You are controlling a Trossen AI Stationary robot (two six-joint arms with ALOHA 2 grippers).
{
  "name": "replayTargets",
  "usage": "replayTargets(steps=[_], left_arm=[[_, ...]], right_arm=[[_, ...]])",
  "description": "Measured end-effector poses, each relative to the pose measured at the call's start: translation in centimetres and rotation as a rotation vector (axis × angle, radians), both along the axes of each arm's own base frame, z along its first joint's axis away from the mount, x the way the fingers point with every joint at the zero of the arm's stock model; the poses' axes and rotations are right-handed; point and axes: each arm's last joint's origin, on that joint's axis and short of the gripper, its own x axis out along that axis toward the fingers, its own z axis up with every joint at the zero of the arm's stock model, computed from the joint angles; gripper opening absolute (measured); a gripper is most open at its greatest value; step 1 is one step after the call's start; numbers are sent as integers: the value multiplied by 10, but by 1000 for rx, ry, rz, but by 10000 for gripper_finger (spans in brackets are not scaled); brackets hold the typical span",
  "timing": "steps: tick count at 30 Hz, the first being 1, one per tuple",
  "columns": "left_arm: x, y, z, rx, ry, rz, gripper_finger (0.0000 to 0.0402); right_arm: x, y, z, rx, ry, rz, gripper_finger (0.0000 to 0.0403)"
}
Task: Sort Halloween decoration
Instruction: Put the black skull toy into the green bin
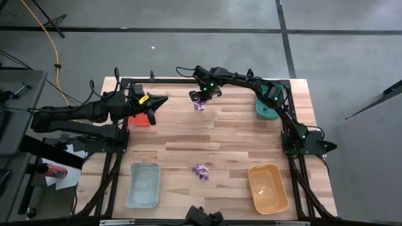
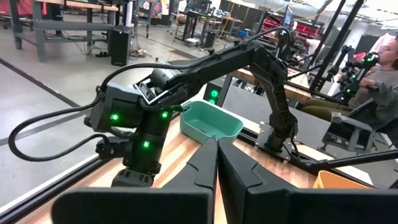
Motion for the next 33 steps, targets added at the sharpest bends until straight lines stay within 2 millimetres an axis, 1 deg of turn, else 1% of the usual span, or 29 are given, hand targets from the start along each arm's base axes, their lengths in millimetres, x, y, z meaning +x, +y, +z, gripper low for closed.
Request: replayTargets(steps=[2, 5, 6, 9, 10, 11, 13, 18, 19, 21, 23, 26, 28, 30, 33], left_arm=[[0, 0, 0, 0, 0, 0, 1], [0, 0, 0, 0, 0, 0, 1], [0, 0, 0, 0, 0, 0, 1], [0, 0, 0, 0, 0, 0, 1], [0, 0, 0, 0, 0, 0, 1], [0, 0, 0, 0, 0, 0, 1], [0, 0, 0, 0, 1, -1, 1], [0, 0, 0, 1, 0, 4, 1], [0, 0, 0, 2, 0, 13, 1], [0, 1, 0, 4, 1, 32, 1], [-1, 1, 0, 5, 0, 42, 1], [-1, 1, 0, 5, 0, 42, 1], [-1, 1, 0, 2, -1, 42, 1], [-1, 1, 0, -16, -10, 45, 1], [-1, 1, 0, -34, -18, 47, 1]], right_arm=[[1, 3, 0, 0, 3, 7, 0], [-2, 7, 3, -41, 42, 89, 0], [-5, 10, 8, -86, 78, 127, 0], [-15, 21, 34, -278, 182, 252, 0], [-21, 25, 40, -317, 196, 274, 0], [-28, 28, 44, -345, 189, 285, 0], [-46, 37, 40, -379, 133, 268, 0], [-115, 74, 31, -416, -129, 213, 0], [-124, 79, 29, -437, -182, 186, 0], [-133, 87, 27, -480, -283, 102, 0], [-133, 88, 28, -521, -360, 8, 0], [-120, 79, 21, -540, -376, -89, 0], [-102, 69, 15, -511, -375, -125, 0], [-79, 62, 13, -456, -399, -152, 0], [-50, 56, 2, -353, -363, -205, 0]])
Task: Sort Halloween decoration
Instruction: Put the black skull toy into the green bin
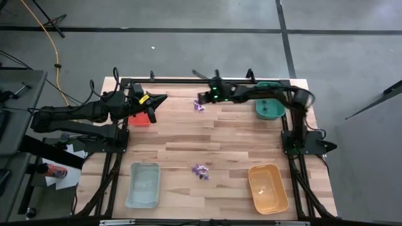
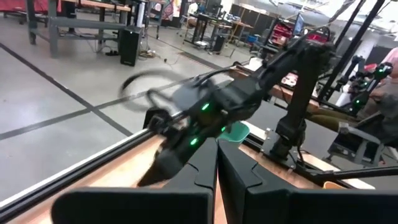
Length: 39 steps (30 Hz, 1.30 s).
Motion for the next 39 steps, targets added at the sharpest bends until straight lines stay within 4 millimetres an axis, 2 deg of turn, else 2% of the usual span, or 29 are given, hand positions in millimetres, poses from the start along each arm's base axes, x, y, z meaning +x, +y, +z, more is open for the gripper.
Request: replayTargets(steps=[4, 9, 16, 20, 24, 27, 35, 39], left_arm=[[0, 0, 0, -1, 0, 0, 1], [0, 0, 0, -1, 0, 0, 1], [0, 0, 0, 0, 0, 1, 1], [0, 0, 0, -1, 0, 2, 1], [0, 0, 0, -1, -1, -1, 1], [0, -1, 0, -3, -1, -17, 1], [1, -1, 0, -6, -1, -43, 1], [1, -1, 0, -36, -17, -40, 1]], right_arm=[[29, -5, -1, 85, 50, -51, 0], [41, -10, -9, 109, 216, -134, 0], [63, -16, -5, 99, 213, -217, 0], [71, -15, -9, 141, 262, -260, 0], [88, -16, -9, 220, 197, -262, 0], [89, -13, -13, 214, 255, -322, 0], [92, -16, -13, 262, 135, -534, 0], [90, -17, -12, 327, 144, -528, 0]])
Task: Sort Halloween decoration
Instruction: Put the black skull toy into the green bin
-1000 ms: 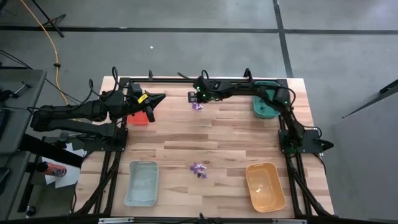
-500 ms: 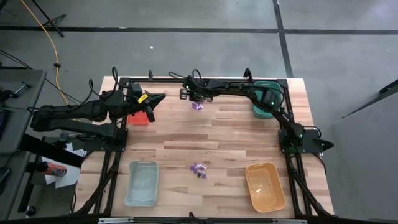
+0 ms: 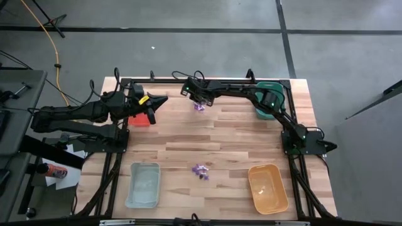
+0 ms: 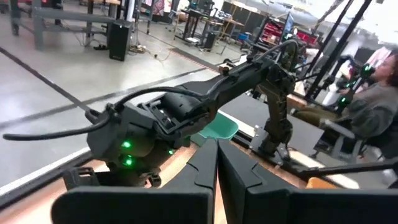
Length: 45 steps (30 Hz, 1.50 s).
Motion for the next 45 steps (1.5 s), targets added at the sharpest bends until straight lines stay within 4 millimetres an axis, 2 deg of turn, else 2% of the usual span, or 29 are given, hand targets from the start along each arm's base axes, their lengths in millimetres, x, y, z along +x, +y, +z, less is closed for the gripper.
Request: replayTargets(steps=[4, 6, 8, 10, 13, 17, 19, 21, 25, 29, 31, 34, 38, 41, 45], left_arm=[[0, 0, 0, -65, -31, 7, 1], [0, 0, 0, -69, -34, 7, 1], [0, 0, 0, -69, -33, 8, 1], [0, 0, 0, -70, -33, 8, 1], [2, 0, -1, -65, -21, 8, 1], [16, 6, -11, -119, 21, 32, 1], [26, 11, -19, -146, 56, 18, 1], [36, 16, -29, -171, 113, -6, 1], [54, 34, -51, -229, 210, 7, 1], [76, 63, -72, -284, 321, 27, 0], [90, 81, -83, -310, 392, 11, 0], [117, 106, -98, -352, 506, -6, 0], [145, 136, -127, -418, 691, 47, 0], [161, 159, -146, -480, 738, 98, 0], [177, 182, -164, -522, 758, 137, 0]], right_arm=[[-10, 7, 15, 31, 153, -3, 0], [-18, 12, 16, 29, 268, -10, 0], [-21, 14, 13, 51, 307, -9, 0], [-23, 13, 10, 69, 319, 53, 0], [-35, 23, 18, -11, 516, 144, 0], [-56, 40, 67, -123, 688, 357, 0], [-69, 43, 88, -184, 776, 412, 0], [-87, 45, 118, -243, 819, 429, 0], [-133, 54, 188, -356, 799, 381, 0], [-183, 71, 253, -482, 663, 315, 0], [-208, 81, 278, -523, 582, 271, 0], [-238, 97, 303, -561, 470, 226, 0], [-268, 117, 324, -608, 368, 213, 0], [-276, 126, 329, -626, 334, 231, 0], [-277, 133, 331, -636, 321, 260, 0]])
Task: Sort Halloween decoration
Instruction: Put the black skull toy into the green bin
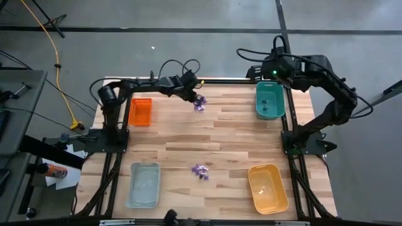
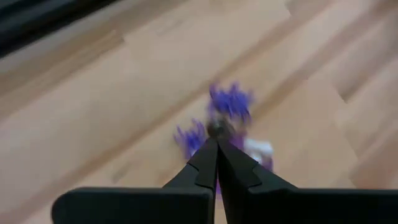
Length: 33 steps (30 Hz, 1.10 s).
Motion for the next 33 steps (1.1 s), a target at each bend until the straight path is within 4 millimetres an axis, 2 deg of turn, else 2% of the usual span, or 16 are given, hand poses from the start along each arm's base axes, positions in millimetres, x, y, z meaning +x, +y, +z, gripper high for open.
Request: replayTargets(steps=[4, 12, 26, 33], left_arm=[[9, 13, -11, -18, 27, 17, 0], [17, 14, -33, -70, 94, 30, 0], [27, 3, -37, -31, 108, 44, 0], [27, 4, -37, -1, 110, 49, 0]], right_arm=[[7, 3, -3, -3, 34, 39, 0], [13, 5, -6, -2, 52, 58, 0], [13, 5, -6, -10, 76, 79, 0], [13, 5, -6, -13, 84, 86, 0]])
